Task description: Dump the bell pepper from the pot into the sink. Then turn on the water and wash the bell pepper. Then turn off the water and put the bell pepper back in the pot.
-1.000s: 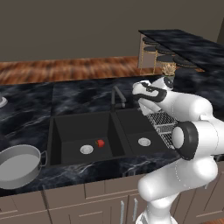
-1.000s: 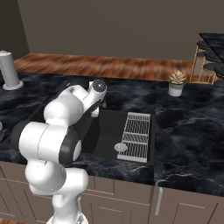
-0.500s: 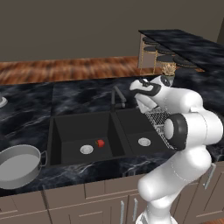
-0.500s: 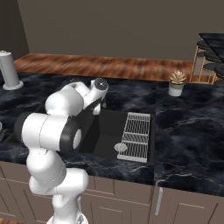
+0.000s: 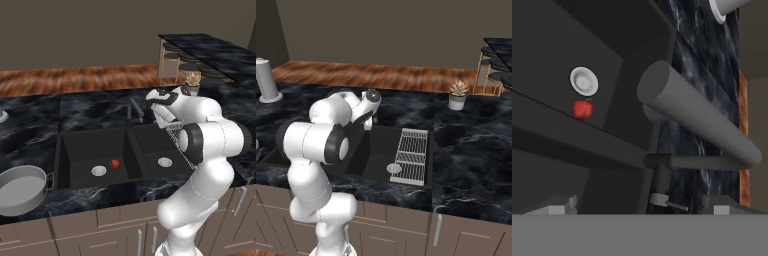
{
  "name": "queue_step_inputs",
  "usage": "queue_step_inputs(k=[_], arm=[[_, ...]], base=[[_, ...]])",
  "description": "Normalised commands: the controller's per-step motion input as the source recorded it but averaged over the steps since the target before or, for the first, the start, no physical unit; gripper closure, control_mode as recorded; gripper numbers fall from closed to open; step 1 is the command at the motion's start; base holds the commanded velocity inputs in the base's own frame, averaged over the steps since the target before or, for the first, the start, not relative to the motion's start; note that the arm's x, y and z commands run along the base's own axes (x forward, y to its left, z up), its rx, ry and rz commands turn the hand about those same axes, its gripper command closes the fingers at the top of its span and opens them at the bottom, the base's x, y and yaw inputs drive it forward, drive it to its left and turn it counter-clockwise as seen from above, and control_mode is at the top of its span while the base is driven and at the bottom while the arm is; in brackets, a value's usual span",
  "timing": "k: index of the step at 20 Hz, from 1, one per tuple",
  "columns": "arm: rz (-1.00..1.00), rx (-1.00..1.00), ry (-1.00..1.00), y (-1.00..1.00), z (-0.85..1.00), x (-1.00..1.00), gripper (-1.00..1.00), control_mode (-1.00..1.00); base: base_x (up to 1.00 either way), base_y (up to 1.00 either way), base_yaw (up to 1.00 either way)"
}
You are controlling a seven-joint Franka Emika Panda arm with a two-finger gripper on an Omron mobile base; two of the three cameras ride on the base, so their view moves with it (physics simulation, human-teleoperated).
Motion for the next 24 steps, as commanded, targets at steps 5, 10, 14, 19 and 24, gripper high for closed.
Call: queue_step_inputs(k=[5,10,14,19,24], arm=[[0.00,0.00,0.01,0.00,-0.01,0.18,-1.00,-1.00],[0.01,0.03,0.05,0.00,-0.07,0.18,-1.00,-1.00],[0.01,0.03,0.08,0.00,-0.10,0.19,-1.00,-1.00],[0.02,0.04,0.06,0.00,-0.08,0.16,-1.00,-1.00],[0.01,0.01,0.03,0.00,-0.04,0.18,-1.00,-1.00]], base=[[0.00,0.00,0.00],[0.00,0.00,0.00],[0.00,0.00,0.00],[0.00,0.00,0.00],[0.00,0.00,0.00]])
